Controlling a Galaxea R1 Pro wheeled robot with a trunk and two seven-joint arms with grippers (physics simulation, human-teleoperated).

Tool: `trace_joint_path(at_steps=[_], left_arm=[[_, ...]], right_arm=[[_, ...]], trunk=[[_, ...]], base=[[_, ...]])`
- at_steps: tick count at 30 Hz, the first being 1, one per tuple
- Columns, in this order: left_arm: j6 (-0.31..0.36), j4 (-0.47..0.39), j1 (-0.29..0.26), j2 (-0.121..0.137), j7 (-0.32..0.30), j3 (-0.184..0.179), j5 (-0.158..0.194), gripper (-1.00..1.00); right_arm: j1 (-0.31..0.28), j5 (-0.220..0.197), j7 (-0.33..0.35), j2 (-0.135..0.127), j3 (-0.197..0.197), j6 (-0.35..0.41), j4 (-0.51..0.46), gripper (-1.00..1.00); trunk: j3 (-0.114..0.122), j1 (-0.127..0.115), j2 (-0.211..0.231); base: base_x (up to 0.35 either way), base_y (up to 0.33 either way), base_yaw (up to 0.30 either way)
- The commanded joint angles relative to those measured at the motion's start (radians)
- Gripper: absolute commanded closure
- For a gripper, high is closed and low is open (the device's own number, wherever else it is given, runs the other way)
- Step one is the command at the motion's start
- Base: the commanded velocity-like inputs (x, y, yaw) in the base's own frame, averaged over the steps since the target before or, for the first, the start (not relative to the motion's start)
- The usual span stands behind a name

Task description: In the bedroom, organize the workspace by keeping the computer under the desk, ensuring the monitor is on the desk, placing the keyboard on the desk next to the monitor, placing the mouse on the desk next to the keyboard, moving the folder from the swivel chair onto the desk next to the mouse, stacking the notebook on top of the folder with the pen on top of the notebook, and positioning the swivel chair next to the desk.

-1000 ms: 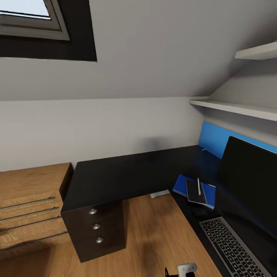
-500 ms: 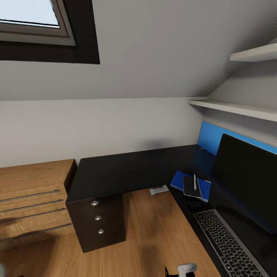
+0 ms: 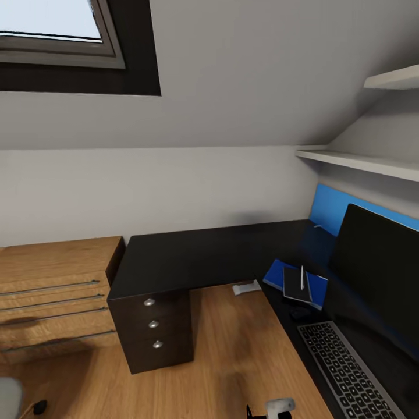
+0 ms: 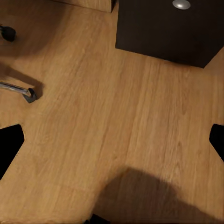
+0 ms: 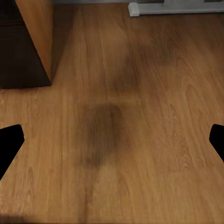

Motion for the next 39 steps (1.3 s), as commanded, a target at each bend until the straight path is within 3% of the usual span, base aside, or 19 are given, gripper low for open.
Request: trace_joint_path(at_steps=[1,24,33,39], left_arm=[[-0.002,0.001,-0.001,0.0,-0.002,-0.009,0.01,-1.0],[-0.012,0.006,-0.001,-0.009,-0.004,-0.005,0.009,-1.0],[-0.003,0.01,-0.001,-0.008,-0.003,-0.004,0.01,-1.0],[0.002,0.01,-0.001,-0.008,-0.003,-0.004,0.011,-1.0]], right_arm=[[0.0,-0.002,-0.008,0.002,0.007,0.0,-0.001,-1.0],[0.002,-0.001,-0.008,0.004,0.002,0.001,0.016,-1.0],[0.09,-0.002,-0.007,-0.055,0.005,-0.066,0.048,-1.0],[0.121,-0.004,-0.004,-0.05,0.006,-0.077,0.05,-1.0]], trunk=[[-0.002,0.0,-0.001],[-0.016,0.0,-0.001],[-0.016,0.0,-0.001],[-0.01,0.0,-0.001]], base=[[0.0,-0.003,0.229],[0.0,0.0,0.247],[0.0,0.0,0.208],[0.0,0.0,0.178]])
